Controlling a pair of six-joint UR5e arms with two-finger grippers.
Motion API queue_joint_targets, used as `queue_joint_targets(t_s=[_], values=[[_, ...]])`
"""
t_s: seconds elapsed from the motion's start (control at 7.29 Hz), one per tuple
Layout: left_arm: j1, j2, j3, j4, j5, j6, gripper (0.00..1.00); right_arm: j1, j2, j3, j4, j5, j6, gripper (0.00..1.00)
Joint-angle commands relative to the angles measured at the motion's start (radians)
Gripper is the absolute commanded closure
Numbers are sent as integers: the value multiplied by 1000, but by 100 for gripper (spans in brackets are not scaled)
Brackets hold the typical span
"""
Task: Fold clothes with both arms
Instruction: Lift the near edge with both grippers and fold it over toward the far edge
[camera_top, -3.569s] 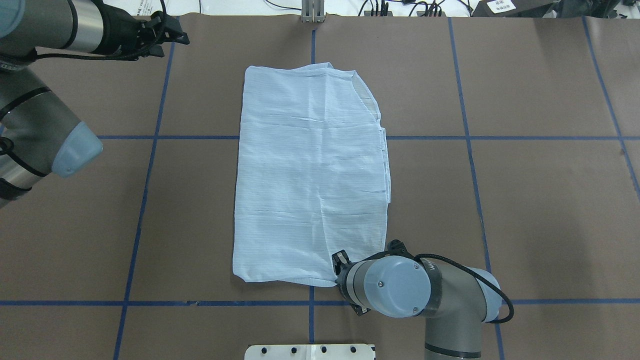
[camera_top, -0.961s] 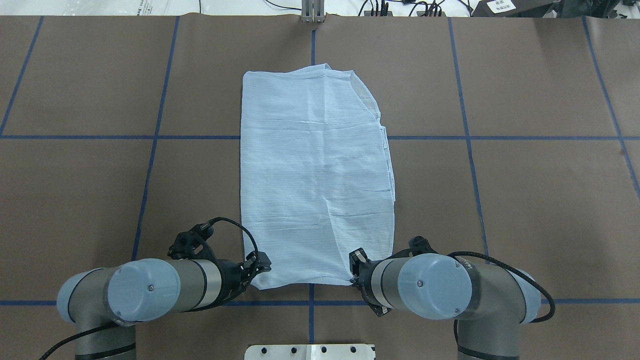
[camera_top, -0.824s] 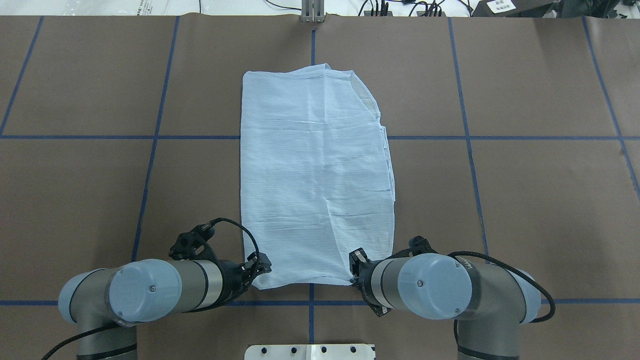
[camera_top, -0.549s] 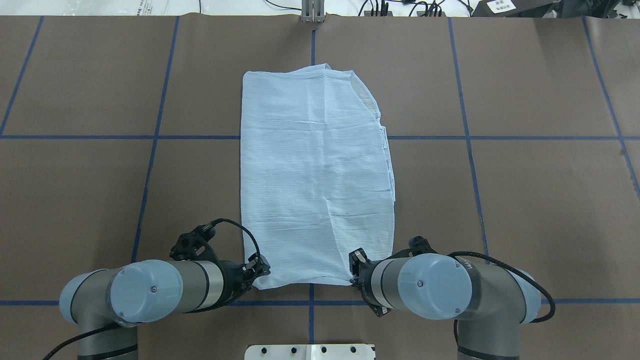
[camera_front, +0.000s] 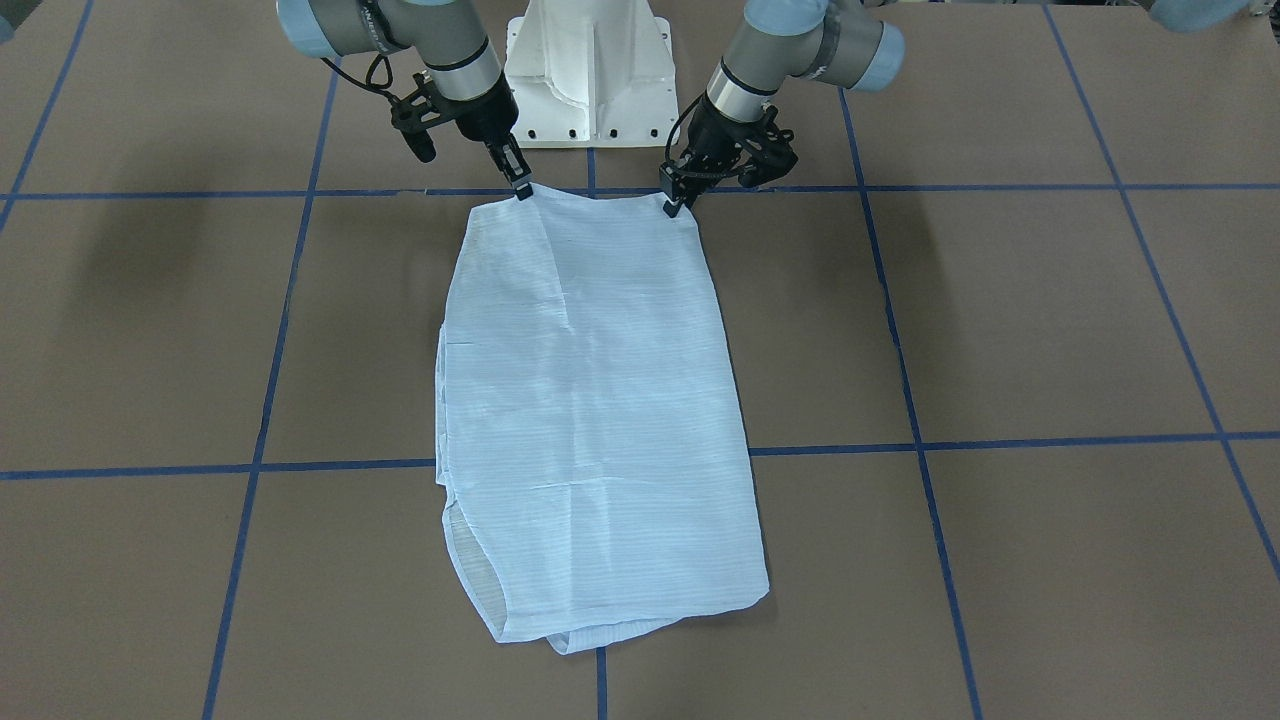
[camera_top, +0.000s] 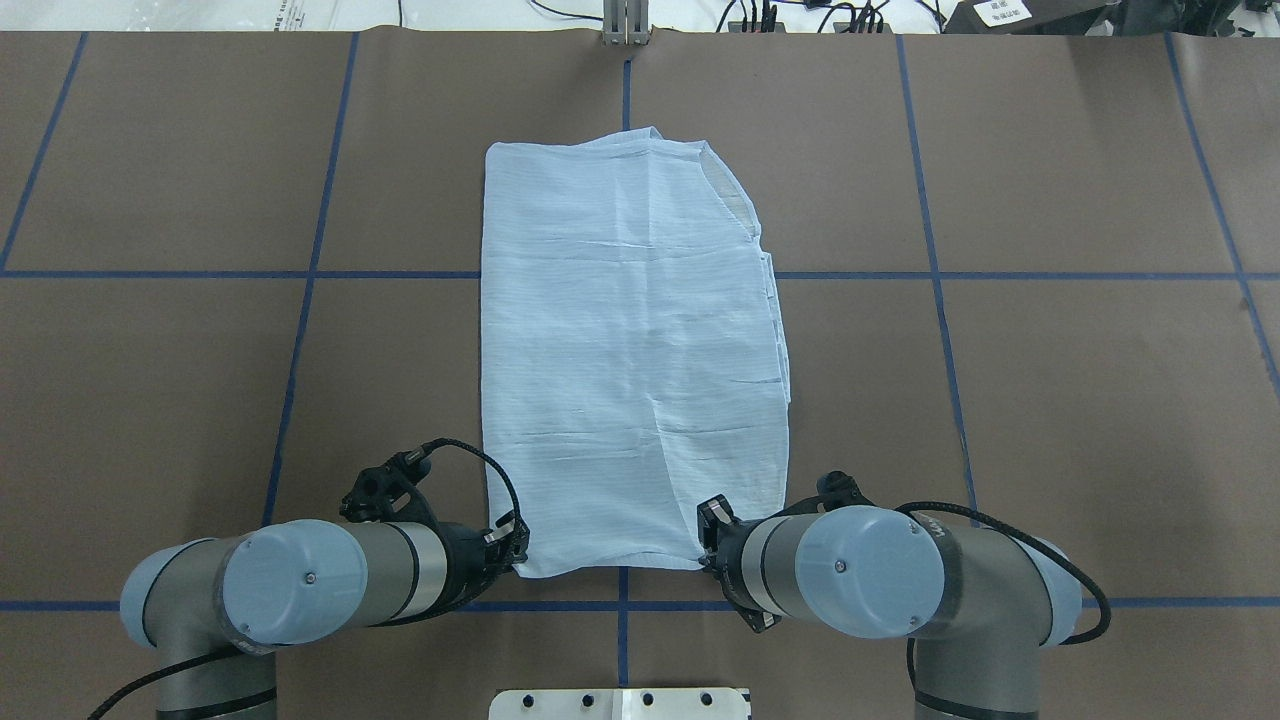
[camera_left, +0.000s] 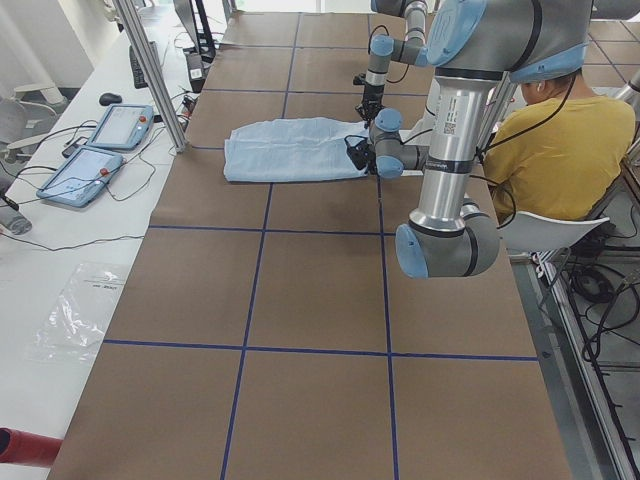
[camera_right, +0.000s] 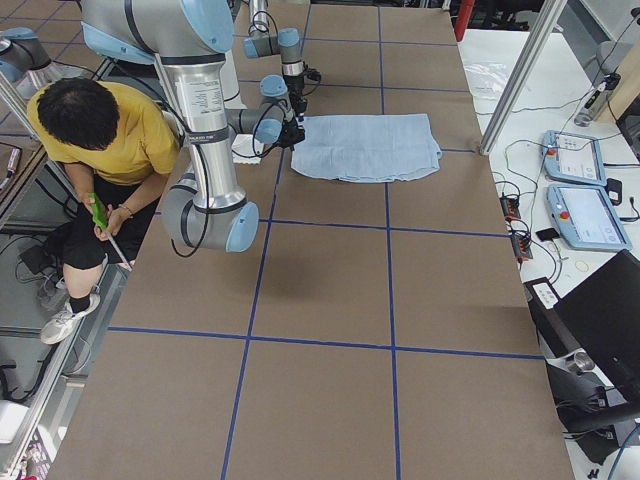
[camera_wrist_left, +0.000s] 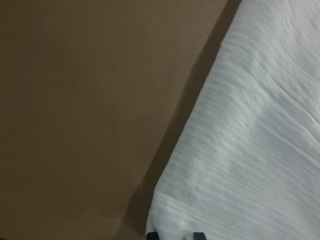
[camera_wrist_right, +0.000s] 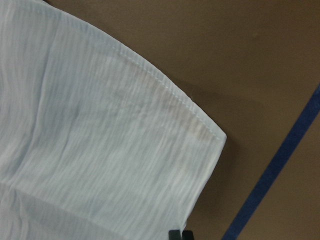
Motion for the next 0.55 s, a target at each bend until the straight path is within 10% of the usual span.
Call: queue_joint_targets(t_s=[0.0, 0.41], values=[[-11, 1, -74, 0, -52, -2, 100, 2, 0, 3, 0, -5, 1, 100], [-78, -2, -209, 33, -71, -94, 100, 62, 50, 136, -206, -37, 1, 100]])
